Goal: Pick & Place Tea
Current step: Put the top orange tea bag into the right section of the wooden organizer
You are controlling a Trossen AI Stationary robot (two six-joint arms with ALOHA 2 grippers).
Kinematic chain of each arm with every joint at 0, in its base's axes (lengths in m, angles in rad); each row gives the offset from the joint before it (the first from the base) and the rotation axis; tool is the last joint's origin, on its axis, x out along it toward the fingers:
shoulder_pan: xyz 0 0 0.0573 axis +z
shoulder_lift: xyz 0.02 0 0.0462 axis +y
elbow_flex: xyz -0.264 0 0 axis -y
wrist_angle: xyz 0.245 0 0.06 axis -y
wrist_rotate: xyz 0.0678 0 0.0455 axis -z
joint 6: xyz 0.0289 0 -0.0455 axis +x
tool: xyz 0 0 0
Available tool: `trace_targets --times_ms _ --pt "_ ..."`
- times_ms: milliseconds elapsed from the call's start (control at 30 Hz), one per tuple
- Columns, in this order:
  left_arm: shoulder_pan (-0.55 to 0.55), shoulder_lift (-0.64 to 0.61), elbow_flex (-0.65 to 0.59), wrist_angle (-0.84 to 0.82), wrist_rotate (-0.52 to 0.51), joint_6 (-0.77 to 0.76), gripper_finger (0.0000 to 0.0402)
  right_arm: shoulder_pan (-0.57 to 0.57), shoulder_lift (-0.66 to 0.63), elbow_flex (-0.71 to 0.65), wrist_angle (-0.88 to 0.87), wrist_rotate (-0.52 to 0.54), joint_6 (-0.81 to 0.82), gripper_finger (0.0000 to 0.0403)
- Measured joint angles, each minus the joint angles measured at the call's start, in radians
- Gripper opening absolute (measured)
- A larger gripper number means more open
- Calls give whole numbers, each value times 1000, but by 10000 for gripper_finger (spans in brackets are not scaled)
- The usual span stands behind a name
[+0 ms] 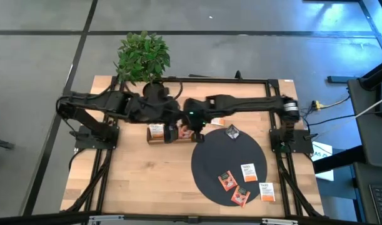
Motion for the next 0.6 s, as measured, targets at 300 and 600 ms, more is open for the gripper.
trace_targets --times_ms 300,600 --pt "-78 -36 0 -223 -198 -217 9 -28 222 197 -190 10 -107 11" --pt "-129 -39 2 -253 -289 -246 6 -25 282 201 -192 12 -151 13"
